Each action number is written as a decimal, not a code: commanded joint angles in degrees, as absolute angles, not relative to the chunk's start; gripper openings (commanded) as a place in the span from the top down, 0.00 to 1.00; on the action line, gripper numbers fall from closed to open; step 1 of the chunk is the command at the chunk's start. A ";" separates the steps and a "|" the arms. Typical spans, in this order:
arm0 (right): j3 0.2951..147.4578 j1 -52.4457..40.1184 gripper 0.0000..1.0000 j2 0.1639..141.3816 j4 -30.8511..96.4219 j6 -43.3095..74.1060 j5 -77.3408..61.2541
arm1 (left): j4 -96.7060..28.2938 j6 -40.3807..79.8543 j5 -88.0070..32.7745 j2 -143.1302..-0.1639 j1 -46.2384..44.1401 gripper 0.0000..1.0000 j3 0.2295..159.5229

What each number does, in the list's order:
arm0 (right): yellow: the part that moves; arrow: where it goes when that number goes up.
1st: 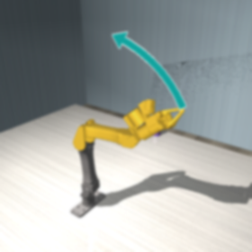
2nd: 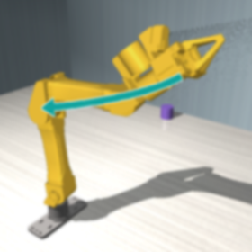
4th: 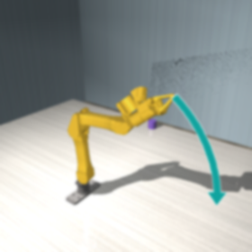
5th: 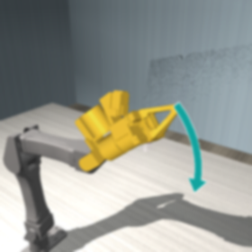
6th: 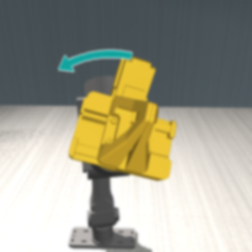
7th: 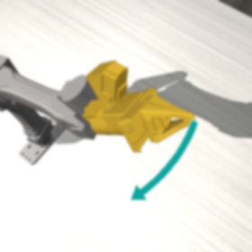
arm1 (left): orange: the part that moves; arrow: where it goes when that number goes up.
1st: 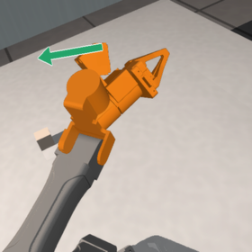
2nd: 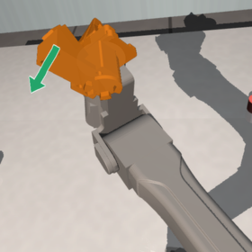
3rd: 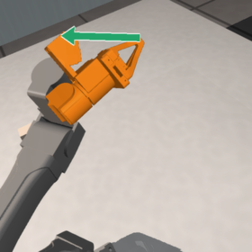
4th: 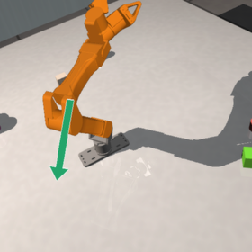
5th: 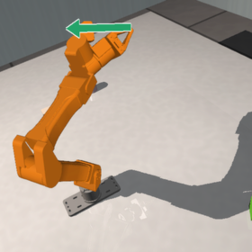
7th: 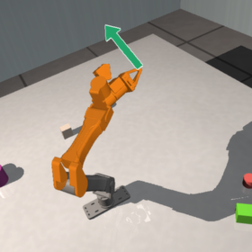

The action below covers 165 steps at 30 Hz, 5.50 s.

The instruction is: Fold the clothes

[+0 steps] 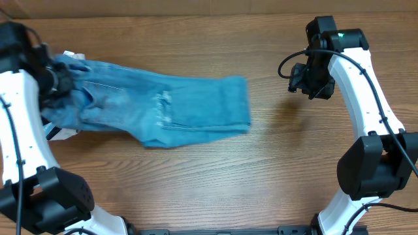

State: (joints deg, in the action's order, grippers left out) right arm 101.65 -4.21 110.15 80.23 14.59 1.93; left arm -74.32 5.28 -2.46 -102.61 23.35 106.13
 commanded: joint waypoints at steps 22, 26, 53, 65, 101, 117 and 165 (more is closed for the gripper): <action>101.58 -4.10 0.40 110.39 81.32 15.05 1.63 | -71.05 21.08 -13.98 -101.41 -0.38 0.96 113.84; 101.58 -4.10 0.39 110.39 81.38 15.05 1.54 | -70.22 21.91 -12.97 -102.65 -4.05 0.95 113.82; 101.58 -6.87 0.56 123.72 52.69 5.48 -6.04 | -69.52 21.89 -7.20 -103.83 -2.24 0.96 114.19; 101.58 -10.11 0.56 130.80 54.72 4.45 -5.65 | -65.91 21.87 -6.37 -103.83 1.17 0.95 114.19; 101.58 -24.43 0.60 132.03 63.68 12.08 -6.17 | -58.96 25.39 -21.41 -103.83 -0.21 0.93 114.21; 101.58 -24.43 0.61 132.03 63.86 12.10 -6.17 | -58.46 25.98 -15.33 -103.85 -10.15 0.91 114.10; 109.97 -16.05 0.59 114.78 66.39 26.59 2.94 | -58.37 25.96 -14.44 -104.57 -11.73 0.87 112.66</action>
